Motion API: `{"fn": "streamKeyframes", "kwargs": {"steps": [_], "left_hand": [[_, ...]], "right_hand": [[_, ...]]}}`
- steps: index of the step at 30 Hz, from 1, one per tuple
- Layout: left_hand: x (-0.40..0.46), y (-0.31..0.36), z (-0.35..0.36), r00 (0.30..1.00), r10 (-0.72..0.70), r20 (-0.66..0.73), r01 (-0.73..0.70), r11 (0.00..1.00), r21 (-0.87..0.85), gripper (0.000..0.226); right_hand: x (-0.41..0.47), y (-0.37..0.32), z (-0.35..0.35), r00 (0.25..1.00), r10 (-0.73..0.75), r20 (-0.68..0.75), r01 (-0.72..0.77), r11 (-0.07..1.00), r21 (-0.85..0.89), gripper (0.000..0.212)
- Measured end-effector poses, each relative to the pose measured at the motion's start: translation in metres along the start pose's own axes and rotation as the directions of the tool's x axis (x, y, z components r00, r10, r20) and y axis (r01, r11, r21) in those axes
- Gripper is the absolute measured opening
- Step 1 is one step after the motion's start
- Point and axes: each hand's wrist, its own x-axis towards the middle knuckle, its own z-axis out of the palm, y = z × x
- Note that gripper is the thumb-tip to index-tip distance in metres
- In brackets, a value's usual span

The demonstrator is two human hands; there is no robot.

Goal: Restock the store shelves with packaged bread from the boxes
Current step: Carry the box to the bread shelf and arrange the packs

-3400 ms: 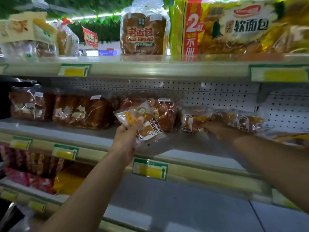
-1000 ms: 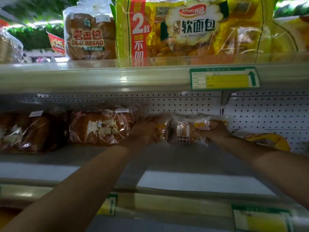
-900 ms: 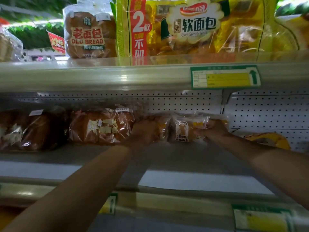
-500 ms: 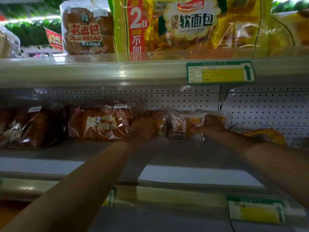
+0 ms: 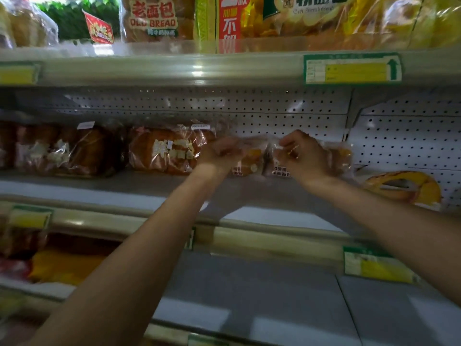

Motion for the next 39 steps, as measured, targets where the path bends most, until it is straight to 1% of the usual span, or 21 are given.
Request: {"fn": "streamKeyframes", "kwargs": {"steps": [2,4,8,11,13,15,18,21,23,26,29,31,32,35,37,39], "left_hand": [[-0.019,0.002,-0.016,0.999,0.001,-0.034,-0.004,0.995,-0.104,0.019],[-0.041,0.006,-0.038,0.996,0.003,-0.093,-0.019,0.986,-0.167,0.017],[-0.086,0.004,-0.088,0.977,0.043,-0.208,-0.074,0.986,-0.147,0.016],[-0.117,-0.008,-0.136,0.958,-0.003,-0.285,-0.041,0.988,-0.149,0.017],[-0.135,-0.02,-0.175,0.931,-0.064,-0.358,0.004,0.986,-0.166,0.019],[-0.152,-0.033,-0.217,0.9,-0.108,-0.423,0.046,0.987,-0.154,0.02],[-0.18,-0.058,-0.284,0.843,-0.147,-0.517,0.104,0.988,-0.112,0.018],[-0.213,-0.087,-0.351,0.76,-0.226,-0.609,0.189,0.974,-0.125,0.013],[-0.234,-0.109,-0.393,0.703,-0.277,-0.655,0.257,0.958,-0.129,0.011],[-0.263,-0.154,-0.454,0.623,-0.399,-0.673,0.354,0.911,-0.212,0.011],[-0.292,-0.214,-0.512,0.517,-0.532,-0.671,0.485,0.828,-0.282,0.013],[-0.314,-0.258,-0.547,0.448,-0.613,-0.651,0.545,0.764,-0.346,0.012],[-0.325,-0.28,-0.561,0.422,-0.643,-0.64,0.569,0.737,-0.365,0.011],[-0.354,-0.344,-0.593,0.333,-0.715,-0.615,0.631,0.654,-0.418,0.014],[-0.372,-0.384,-0.605,0.279,-0.766,-0.579,0.665,0.589,-0.458,0.018],[-0.386,-0.421,-0.614,0.242,-0.801,-0.548,0.682,0.542,-0.49,0.02]], "right_hand": [[-0.01,-0.023,0.018,1.0,-0.01,0.029,0.007,0.992,0.125,0.01],[-0.019,-0.045,0.037,0.997,-0.043,0.063,0.027,0.971,0.237,0.012],[-0.044,-0.094,0.08,0.974,-0.14,0.18,0.054,0.908,0.416,0.006],[-0.063,-0.135,0.118,0.937,-0.272,0.221,0.123,0.846,0.519,0.009],[-0.077,-0.166,0.149,0.899,-0.368,0.236,0.172,0.794,0.583,0.009],[-0.096,-0.199,0.181,0.85,-0.448,0.278,0.185,0.747,0.639,0.007],[-0.129,-0.247,0.236,0.781,-0.518,0.349,0.144,0.693,0.707,0.007],[-0.17,-0.283,0.303,0.693,-0.558,0.456,0.033,0.657,0.753,0.009],[-0.199,-0.298,0.35,0.609,-0.56,0.561,-0.046,0.681,0.731,0.01],[-0.241,-0.312,0.418,0.436,-0.532,0.726,-0.163,0.747,0.644,0.011],[-0.284,-0.316,0.487,0.279,-0.46,0.843,-0.243,0.816,0.525,0.008],[-0.315,-0.309,0.533,0.176,-0.388,0.905,-0.289,0.858,0.424,0.008],[-0.332,-0.304,0.554,0.128,-0.346,0.93,-0.313,0.875,0.368,0.009],[-0.383,-0.282,0.607,0.036,-0.234,0.971,-0.373,0.899,0.231,0.009],[-0.418,-0.26,0.637,-0.043,-0.154,0.987,-0.36,0.924,0.128,0.01],[-0.452,-0.236,0.666,-0.103,-0.083,0.991,-0.343,0.938,0.043,0.012]]}}
